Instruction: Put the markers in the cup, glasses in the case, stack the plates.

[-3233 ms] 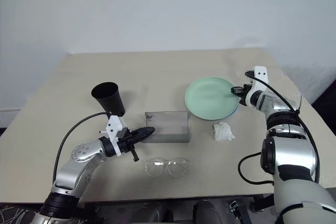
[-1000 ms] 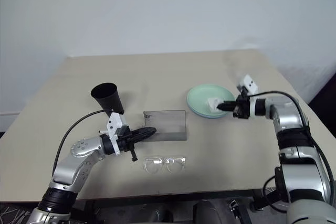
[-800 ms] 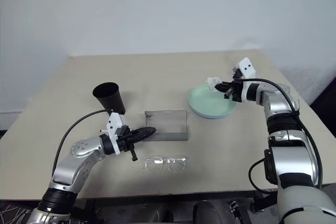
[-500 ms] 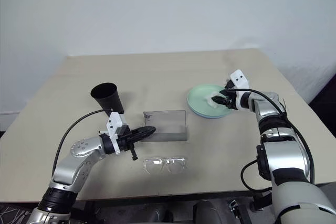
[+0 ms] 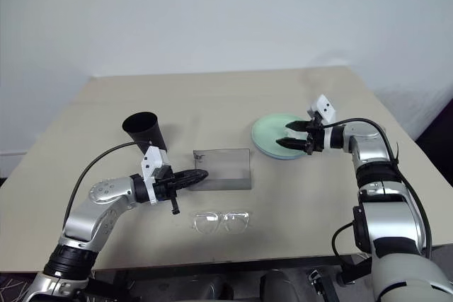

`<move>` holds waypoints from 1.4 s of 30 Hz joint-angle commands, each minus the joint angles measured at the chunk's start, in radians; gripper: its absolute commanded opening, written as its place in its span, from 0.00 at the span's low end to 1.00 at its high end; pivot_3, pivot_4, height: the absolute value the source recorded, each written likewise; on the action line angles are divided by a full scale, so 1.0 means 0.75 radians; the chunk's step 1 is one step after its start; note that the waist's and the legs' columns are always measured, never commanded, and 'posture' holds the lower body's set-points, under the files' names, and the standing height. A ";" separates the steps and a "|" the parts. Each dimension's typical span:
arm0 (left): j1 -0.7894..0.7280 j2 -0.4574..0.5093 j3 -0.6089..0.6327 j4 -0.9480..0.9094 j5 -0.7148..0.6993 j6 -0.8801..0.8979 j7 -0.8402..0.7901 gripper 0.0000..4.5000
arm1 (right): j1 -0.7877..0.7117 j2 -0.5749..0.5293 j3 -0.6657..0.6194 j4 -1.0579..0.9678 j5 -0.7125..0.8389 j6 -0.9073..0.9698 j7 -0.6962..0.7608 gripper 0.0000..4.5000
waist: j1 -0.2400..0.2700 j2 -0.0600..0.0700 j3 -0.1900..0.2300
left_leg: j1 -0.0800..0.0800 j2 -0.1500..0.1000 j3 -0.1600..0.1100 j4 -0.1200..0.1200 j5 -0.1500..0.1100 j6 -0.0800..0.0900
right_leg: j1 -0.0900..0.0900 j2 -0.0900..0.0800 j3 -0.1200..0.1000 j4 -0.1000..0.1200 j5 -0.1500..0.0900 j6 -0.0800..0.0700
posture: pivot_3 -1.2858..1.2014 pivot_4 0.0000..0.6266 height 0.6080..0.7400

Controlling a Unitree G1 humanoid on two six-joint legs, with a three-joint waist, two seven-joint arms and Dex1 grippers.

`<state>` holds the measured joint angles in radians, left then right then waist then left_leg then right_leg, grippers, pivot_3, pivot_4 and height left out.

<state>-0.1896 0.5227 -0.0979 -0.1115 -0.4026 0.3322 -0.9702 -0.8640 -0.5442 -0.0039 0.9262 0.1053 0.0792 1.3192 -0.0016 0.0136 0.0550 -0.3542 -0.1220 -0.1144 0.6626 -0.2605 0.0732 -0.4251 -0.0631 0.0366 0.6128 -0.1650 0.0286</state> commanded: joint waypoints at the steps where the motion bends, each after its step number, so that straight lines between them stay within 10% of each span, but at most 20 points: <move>1: -0.040 0.072 -0.045 -0.043 -0.030 0.046 -0.136 0.00 | 0.060 -0.021 0.004 -0.206 0.054 0.085 0.046 0.82 | 0.000 0.000 0.000 | -0.001 0.000 0.000 0.000 0.000 0.000 | 0.000 0.000 0.000 0.000 0.000 0.000 | 0.52 0.00 1.00; 11: -0.329 0.200 -0.289 0.074 0.026 0.130 -0.543 0.00 | 0.298 -0.093 0.073 -0.732 0.211 0.428 0.255 0.82 | 0.003 0.000 0.001 | 0.000 0.000 0.001 0.006 0.001 -0.001 | -0.001 -0.001 0.000 0.012 -0.002 0.003 | 0.52 0.00 1.00; 35: -0.713 -0.055 -0.596 0.606 0.323 -0.071 -0.859 0.00 | 0.424 -0.099 0.093 -0.877 0.278 0.468 0.110 0.82 | 0.008 -0.003 0.002 | -0.005 -0.001 0.002 0.012 0.001 0.000 | -0.004 -0.003 -0.001 0.012 -0.002 0.003 | 0.52 0.00 1.00; 42: -0.714 -0.057 -0.587 0.611 0.361 -0.087 -0.859 0.41 | 0.442 -0.096 0.097 -0.872 0.276 0.456 0.082 0.84 | 0.009 -0.003 0.002 | -0.005 -0.001 0.002 0.015 0.001 0.001 | -0.003 -0.003 -0.001 0.013 -0.002 0.003 | 0.52 0.00 1.00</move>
<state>-0.6917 0.4748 -0.5469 0.3521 -0.1409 0.2807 -1.6053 -0.5256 -0.6105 0.0907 0.3050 0.2852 0.4333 1.3850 0.0049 0.0113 0.0563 -0.3583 -0.1224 -0.1132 0.6738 -0.2597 0.0738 -0.4273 -0.0653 0.0358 0.6222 -0.1667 0.0311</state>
